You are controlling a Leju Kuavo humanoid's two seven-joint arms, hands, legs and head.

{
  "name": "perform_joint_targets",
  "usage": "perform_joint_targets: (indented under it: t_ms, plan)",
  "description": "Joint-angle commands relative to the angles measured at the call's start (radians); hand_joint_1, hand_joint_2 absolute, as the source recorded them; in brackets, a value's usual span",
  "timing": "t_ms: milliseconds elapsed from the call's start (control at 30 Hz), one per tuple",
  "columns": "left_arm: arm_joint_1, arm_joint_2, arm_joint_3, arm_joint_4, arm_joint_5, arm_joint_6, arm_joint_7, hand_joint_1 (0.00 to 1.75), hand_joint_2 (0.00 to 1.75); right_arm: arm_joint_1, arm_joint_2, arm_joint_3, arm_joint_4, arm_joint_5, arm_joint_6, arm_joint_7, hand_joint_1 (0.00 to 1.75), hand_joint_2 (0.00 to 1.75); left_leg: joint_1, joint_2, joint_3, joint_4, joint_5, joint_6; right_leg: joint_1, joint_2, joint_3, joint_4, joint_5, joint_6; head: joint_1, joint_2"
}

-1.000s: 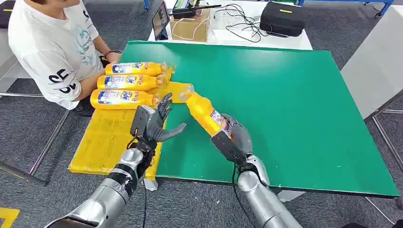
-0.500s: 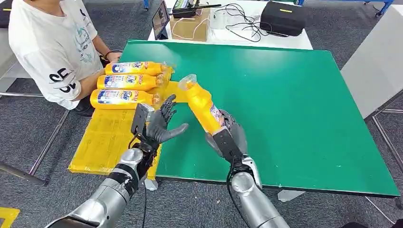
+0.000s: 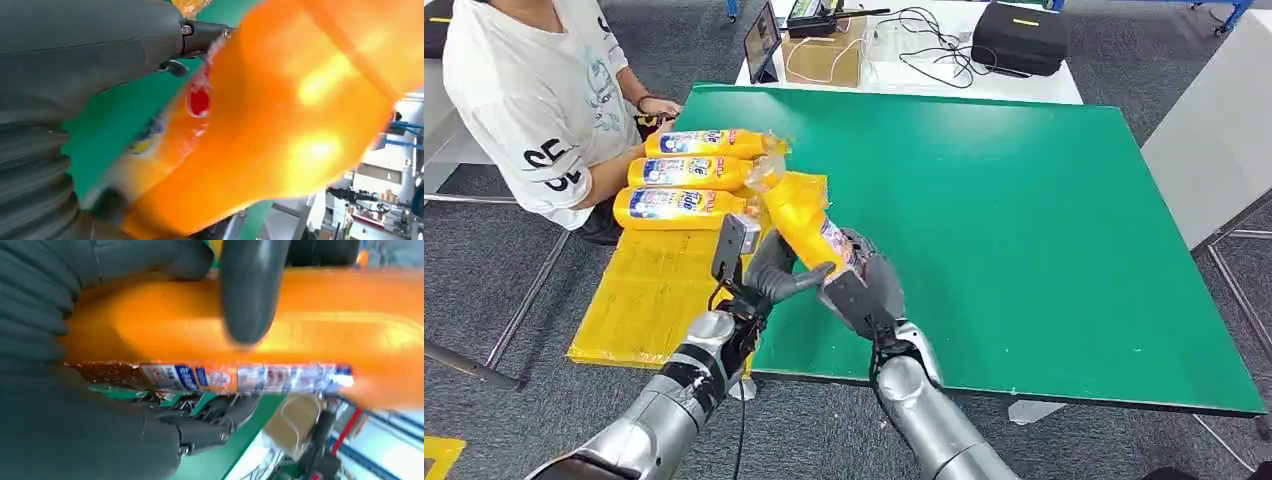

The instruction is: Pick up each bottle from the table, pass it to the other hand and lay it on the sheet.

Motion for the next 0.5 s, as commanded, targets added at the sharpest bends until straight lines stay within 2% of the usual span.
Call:
perform_joint_targets:
  t_ms: [33,233,267,300,500]
  plan:
    - [-0.055,0.011,-0.038,0.058,0.009,0.001,0.003,0.00,1.75,-0.072,0.050,0.133,0.191,0.010,0.036,0.012,1.75,1.75,0.002,0.002,0.003,0.001,-0.002,-0.002,0.002,0.002,0.003,0.000,-0.001,-0.002,0.000,0.000]
    - [-0.061,0.012,-0.041,0.071,0.014,0.014,0.004,0.00,1.75,-0.096,0.057,0.190,0.255,0.027,0.064,0.034,1.75,1.75,0.002,0.001,0.004,0.001,-0.003,-0.002,0.002,0.001,0.004,0.000,-0.002,-0.002,0.000,0.000]
    - [-0.060,0.014,-0.035,0.075,0.025,0.000,0.005,0.00,1.75,-0.108,0.053,0.193,0.268,0.032,0.059,0.040,1.61,1.75,0.001,0.002,0.003,0.001,-0.002,-0.002,0.001,0.001,0.003,0.000,-0.002,-0.002,0.000,0.000]
    - [-0.059,0.016,-0.026,0.078,0.034,-0.002,0.004,1.75,1.75,-0.119,0.050,0.199,0.283,0.039,0.058,0.051,0.03,1.75,0.001,0.001,0.002,0.000,-0.002,-0.001,0.001,0.000,0.002,0.000,-0.001,-0.002,0.000,0.000]
    - [-0.045,0.027,-0.006,0.042,0.044,0.007,-0.010,1.75,1.75,-0.118,0.024,0.159,0.252,0.011,0.033,0.038,0.00,1.75,0.002,0.000,0.003,0.001,-0.002,-0.002,0.002,0.000,0.004,0.000,-0.002,-0.002,0.000,0.000]
